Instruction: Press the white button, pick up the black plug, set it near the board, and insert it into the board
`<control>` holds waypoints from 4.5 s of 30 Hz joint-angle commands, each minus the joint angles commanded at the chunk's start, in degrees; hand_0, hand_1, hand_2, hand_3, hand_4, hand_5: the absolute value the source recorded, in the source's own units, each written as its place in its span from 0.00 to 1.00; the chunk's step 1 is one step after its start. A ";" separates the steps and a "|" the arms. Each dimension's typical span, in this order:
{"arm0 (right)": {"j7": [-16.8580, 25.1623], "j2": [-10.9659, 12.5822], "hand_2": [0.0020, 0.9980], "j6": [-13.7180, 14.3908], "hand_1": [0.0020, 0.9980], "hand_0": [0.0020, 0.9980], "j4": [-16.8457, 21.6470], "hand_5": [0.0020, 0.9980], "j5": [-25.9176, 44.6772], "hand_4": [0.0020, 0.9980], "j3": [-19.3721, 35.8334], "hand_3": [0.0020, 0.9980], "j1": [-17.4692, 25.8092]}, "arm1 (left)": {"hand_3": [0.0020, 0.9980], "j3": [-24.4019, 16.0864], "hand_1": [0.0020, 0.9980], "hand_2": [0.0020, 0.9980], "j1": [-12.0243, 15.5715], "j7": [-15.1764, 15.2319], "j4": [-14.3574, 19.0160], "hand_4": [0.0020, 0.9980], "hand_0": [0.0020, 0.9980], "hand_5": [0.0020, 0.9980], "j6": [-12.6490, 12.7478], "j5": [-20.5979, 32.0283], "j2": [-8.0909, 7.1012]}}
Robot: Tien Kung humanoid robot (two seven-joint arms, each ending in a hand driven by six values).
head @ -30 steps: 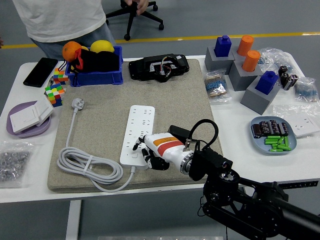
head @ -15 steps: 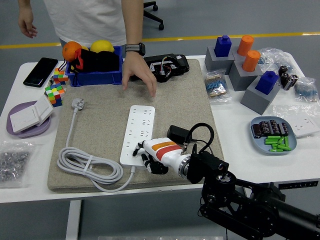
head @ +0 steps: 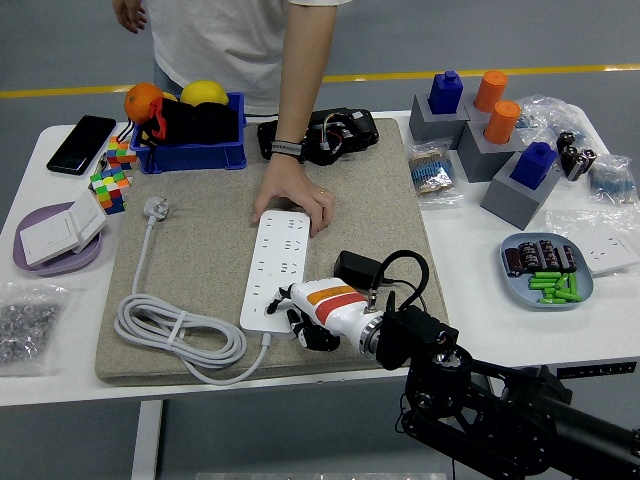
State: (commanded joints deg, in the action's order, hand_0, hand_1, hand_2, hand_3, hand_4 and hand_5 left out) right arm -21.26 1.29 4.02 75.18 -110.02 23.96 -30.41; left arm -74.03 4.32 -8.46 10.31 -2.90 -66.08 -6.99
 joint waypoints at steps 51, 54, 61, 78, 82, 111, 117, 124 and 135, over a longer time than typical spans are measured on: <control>17.35 3.95 0.87 1.80 0.83 0.78 1.03 0.24 8.65 1.00 27.67 0.78 8.72 | 0.65 -0.02 0.66 0.65 0.03 -0.04 0.00 0.62 0.66 0.01 -0.01 0.13 0.10; 18.27 3.92 0.84 2.21 0.82 0.78 -0.38 0.23 9.13 1.00 27.64 0.55 8.40 | 0.65 0.13 0.66 0.65 -0.09 0.01 0.00 0.63 0.66 0.01 0.01 0.17 0.02; 19.22 3.72 0.80 2.56 0.79 0.77 -2.90 0.22 10.18 0.99 26.52 0.48 8.18 | 0.65 0.45 0.66 0.65 -0.14 0.04 0.00 0.62 0.66 0.01 0.00 0.33 -0.13; 20.50 2.50 0.76 3.01 0.77 0.76 -11.64 0.19 12.22 0.96 23.26 0.44 5.47 | 0.65 0.07 0.66 0.65 0.01 0.02 0.00 0.62 0.66 0.01 -0.01 0.05 0.14; 20.91 2.41 0.75 3.16 0.76 0.75 -12.74 0.17 12.27 0.94 23.29 0.45 5.13 | 0.65 -0.21 0.66 0.65 0.06 -0.05 0.00 0.62 0.66 0.01 -0.02 -0.15 0.20; 22.94 2.67 0.60 3.19 0.57 0.48 -13.97 0.10 12.78 0.90 22.97 0.44 5.55 | 0.65 -0.46 0.66 0.65 -0.03 0.03 0.00 0.62 0.66 0.01 -0.02 -0.32 0.36; 22.75 2.68 0.50 3.28 0.45 0.32 -13.82 0.02 11.69 0.88 22.67 0.39 5.66 | 0.65 -0.47 0.66 0.65 0.02 0.04 0.00 0.62 0.66 0.01 -0.02 -0.34 0.37; 22.39 2.84 0.41 2.66 0.34 0.22 -13.64 0.00 10.80 0.80 22.68 0.41 5.79 | 0.65 -0.40 0.66 0.65 -0.03 0.04 0.00 0.62 0.66 0.01 -0.02 -0.33 0.34; 23.02 3.09 0.40 2.57 0.33 0.22 -11.79 0.00 10.26 0.78 23.36 0.44 6.38 | 0.65 -0.45 0.66 0.65 0.00 0.04 0.00 0.62 0.66 0.01 -0.01 -0.35 0.33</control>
State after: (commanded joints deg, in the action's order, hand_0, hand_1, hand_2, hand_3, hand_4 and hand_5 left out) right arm 1.76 4.38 6.59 63.39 -99.76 47.31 -24.02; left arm -74.48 4.32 -8.42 10.31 -2.91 -66.43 -6.66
